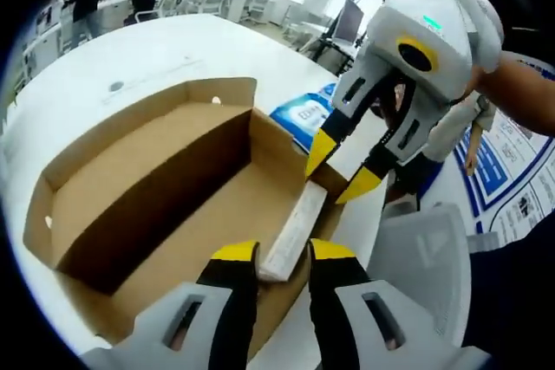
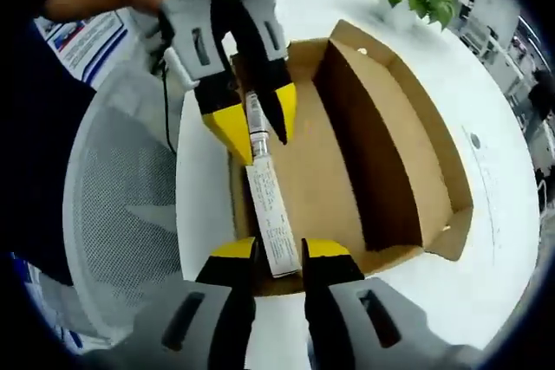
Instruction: Operate the shoe box by opening the lid, removing the specified soft item, and placing it in the target area until the item is outside and the box remains undamaged.
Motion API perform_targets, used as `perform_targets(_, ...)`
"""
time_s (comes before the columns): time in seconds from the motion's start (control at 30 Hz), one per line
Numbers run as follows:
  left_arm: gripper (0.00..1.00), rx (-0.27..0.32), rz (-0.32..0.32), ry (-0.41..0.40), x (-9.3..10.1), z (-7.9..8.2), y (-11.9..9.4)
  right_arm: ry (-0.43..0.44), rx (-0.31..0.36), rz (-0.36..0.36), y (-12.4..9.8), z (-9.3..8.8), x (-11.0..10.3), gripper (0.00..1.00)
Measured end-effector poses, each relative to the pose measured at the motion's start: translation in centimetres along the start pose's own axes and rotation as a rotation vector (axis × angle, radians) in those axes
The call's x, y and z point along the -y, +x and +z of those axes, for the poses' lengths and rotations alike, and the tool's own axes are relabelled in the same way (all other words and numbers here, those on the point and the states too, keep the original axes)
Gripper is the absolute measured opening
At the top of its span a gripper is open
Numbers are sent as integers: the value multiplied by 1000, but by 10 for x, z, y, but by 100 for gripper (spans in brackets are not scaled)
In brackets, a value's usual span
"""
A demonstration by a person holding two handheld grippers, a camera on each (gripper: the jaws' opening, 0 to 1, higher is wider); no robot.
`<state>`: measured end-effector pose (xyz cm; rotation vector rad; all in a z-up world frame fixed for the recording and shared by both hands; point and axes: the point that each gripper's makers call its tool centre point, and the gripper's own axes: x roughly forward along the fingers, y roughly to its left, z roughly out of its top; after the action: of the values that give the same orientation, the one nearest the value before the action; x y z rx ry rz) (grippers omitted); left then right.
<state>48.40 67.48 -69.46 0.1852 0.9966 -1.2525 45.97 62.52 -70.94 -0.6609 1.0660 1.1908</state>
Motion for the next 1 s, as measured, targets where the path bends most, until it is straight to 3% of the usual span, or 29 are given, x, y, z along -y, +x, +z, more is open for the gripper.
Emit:
perform_targets(0.47,20,5,-32,-2,0,-7,4,-100,-94,80,19,-11,-2,17)
perform_targets(1.0,18,27,-48,-4,-2,-5,5,-120,-132,114,43,-17,-4,17)
